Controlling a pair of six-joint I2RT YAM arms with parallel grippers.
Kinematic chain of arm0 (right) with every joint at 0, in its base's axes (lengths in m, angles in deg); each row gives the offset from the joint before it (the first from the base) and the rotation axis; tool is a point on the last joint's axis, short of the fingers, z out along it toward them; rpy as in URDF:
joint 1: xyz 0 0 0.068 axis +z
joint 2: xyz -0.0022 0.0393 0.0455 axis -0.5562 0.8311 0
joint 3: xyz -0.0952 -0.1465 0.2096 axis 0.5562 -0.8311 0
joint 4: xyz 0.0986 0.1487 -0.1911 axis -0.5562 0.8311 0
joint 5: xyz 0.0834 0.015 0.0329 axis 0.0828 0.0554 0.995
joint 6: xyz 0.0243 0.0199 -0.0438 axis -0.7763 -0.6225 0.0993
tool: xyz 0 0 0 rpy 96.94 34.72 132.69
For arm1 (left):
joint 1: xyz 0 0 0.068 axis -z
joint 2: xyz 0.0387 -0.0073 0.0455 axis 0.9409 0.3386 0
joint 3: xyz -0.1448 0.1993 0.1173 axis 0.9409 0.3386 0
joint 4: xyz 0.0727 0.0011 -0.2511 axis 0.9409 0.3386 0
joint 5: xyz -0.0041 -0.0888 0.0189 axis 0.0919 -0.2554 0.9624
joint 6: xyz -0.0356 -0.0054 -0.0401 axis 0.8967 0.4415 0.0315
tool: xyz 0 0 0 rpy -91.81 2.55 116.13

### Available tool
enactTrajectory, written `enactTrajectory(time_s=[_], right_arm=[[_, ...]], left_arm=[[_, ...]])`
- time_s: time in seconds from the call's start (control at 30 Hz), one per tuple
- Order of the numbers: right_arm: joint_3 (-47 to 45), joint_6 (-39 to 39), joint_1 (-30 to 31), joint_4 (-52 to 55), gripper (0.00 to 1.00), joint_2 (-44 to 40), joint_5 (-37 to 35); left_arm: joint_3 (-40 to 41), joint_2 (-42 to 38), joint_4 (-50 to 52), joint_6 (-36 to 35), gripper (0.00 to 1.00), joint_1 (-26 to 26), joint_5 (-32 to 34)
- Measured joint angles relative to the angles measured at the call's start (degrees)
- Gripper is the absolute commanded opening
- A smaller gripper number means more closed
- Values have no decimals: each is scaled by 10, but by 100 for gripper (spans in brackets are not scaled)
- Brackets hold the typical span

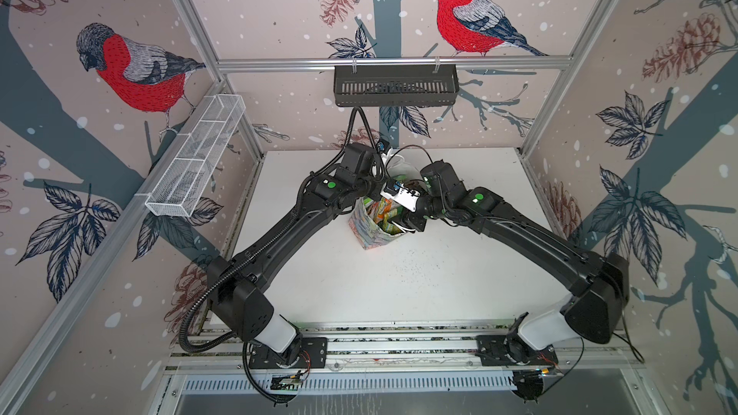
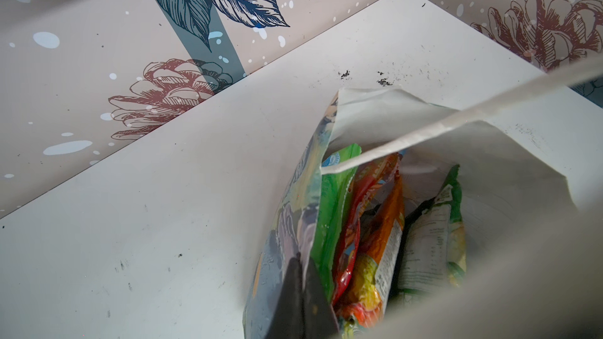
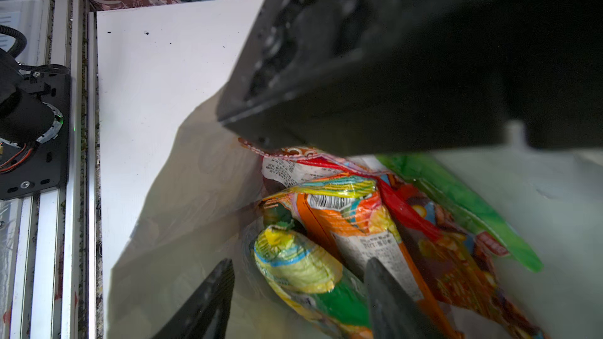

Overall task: Take the snacks out of the paper bag
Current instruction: Pick up the snack from the paper bag.

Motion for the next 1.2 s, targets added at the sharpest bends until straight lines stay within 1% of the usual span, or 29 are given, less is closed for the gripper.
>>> enactTrajectory(time_s=[0.17, 0.3, 0.4, 0.43, 0.47, 0.5, 0.53, 0.7, 0.73, 0.77, 0.9, 1.03, 1.2], right_arm=[[15, 14, -1, 3, 58, 22, 18], [35, 27, -1, 18, 50, 41, 38], [51, 37, -1, 32, 50, 56, 44], [57, 40, -1, 38, 46, 60, 48], [64, 43, -1, 46, 38, 67, 53], [71, 49, -1, 55, 27, 74, 57], [78, 53, -1, 62, 20, 79, 59], [97, 60, -1, 90, 18, 96, 69], [97, 61, -1, 92, 13, 96, 69], [97, 61, -1, 92, 5, 95, 68], [86, 54, 0, 85, 0, 87, 62], [67, 49, 2, 66, 0, 71, 42], [31, 19, 5, 26, 0, 32, -2]], left_arm=[[3, -1, -3, 0, 0, -6, -1], [5, -2, -4, 0, 0, -9, 0], [7, -3, -4, 0, 0, -13, 1], [7, -3, -5, 0, 0, -13, 2], [9, -3, -5, 0, 0, -14, 2], [9, -3, -6, 0, 0, -16, 2], [10, -3, -7, 0, 0, -16, 3], [13, -3, -12, 0, 0, -19, 6], [13, -3, -12, 0, 0, -19, 6], [13, -4, -13, 0, 0, -19, 6], [17, -4, -16, 0, 0, -19, 2], [21, -9, -18, 0, 0, -19, 1], [24, -12, -18, 0, 0, -19, -7]])
